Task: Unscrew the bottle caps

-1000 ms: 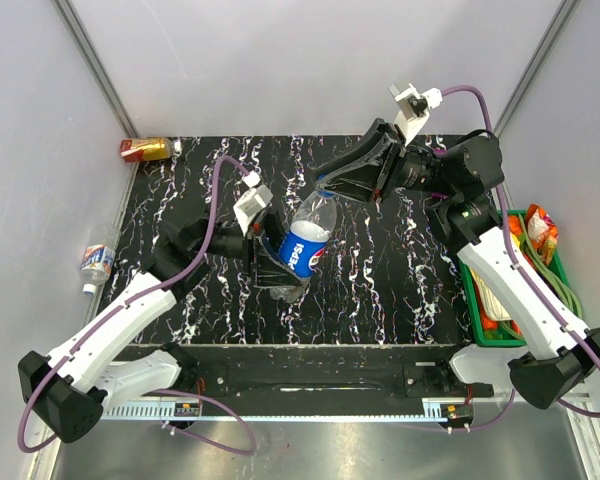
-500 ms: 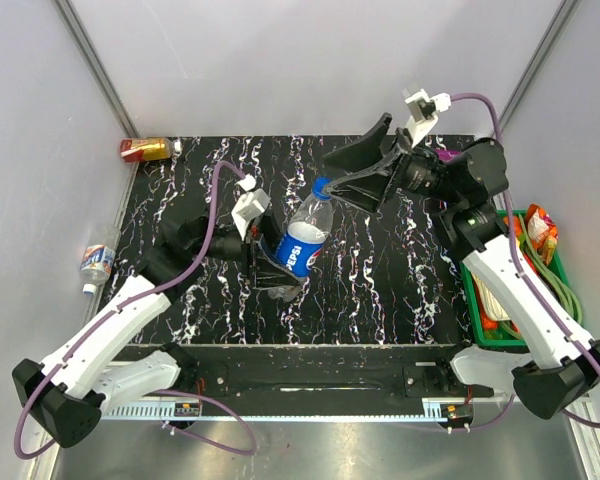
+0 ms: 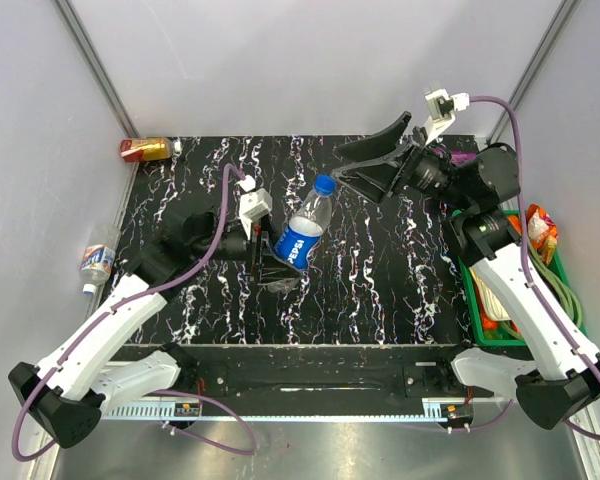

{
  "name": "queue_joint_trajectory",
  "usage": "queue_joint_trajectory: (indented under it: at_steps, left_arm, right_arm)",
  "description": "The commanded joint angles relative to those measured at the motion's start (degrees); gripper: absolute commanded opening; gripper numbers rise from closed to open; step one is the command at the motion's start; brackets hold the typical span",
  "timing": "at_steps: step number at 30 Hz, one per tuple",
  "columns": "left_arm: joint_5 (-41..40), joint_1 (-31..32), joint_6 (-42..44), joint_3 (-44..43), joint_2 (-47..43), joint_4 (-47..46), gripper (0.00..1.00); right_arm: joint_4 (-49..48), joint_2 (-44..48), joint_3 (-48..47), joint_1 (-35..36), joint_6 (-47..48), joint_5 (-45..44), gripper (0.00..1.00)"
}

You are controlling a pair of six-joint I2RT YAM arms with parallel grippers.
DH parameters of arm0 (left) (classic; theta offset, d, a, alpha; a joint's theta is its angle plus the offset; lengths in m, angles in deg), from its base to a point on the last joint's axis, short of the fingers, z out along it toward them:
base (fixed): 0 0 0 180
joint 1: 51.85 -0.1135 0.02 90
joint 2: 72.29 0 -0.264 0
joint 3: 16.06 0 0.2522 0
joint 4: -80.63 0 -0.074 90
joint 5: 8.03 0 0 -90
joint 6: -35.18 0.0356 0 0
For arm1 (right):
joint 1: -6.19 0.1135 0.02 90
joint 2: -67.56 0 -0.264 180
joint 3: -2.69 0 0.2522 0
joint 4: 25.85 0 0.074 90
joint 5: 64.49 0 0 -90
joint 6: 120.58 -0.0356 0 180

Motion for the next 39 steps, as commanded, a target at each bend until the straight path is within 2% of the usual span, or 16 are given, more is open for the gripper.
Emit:
queue_joint_trajectory:
  at_steps: [1, 5, 11, 17, 31, 35, 39]
  left_arm:
    - [-12.42, -0.24, 5.35, -3.33, -0.40, 6.19, 0.14]
    - [-18.76, -0.24, 5.18, -5.44, 1.27, 9.27, 0.15]
    - [-23.42, -0.24, 6.05, -6.23, 2.42, 11.03, 0.17]
    - [-29.57, -0.24, 7.64, -6.06, 1.89, 12.26, 0.19]
    - [-34.67, 0.20, 9.83, -8.25, 4.35, 16.66, 0.19]
    - [-40.90, 2.03, 10.89, -9.13, 5.49, 19.11, 0.19]
    - [-51.70, 6.95, 11.59, -10.53, 7.24, 21.31, 0.19]
  right_arm:
    - [3.51, 0.83, 1.23, -0.57, 1.30, -6.20, 1.00]
    - [4.66, 1.36, 3.42, -0.75, 1.13, -10.52, 1.00]
    - [11.16, -1.01, 1.06, -1.01, 1.04, -11.84, 1.00]
    - [13.01, -1.98, 1.23, -1.19, 0.52, -14.65, 1.00]
    - [11.25, -6.29, 0.79, -1.54, -2.82, -10.26, 1.00]
    - [13.18, -6.81, 0.00, -1.63, -2.39, -10.88, 1.00]
    - [16.17, -8.22, -1.05, -1.71, -1.94, -11.58, 1.00]
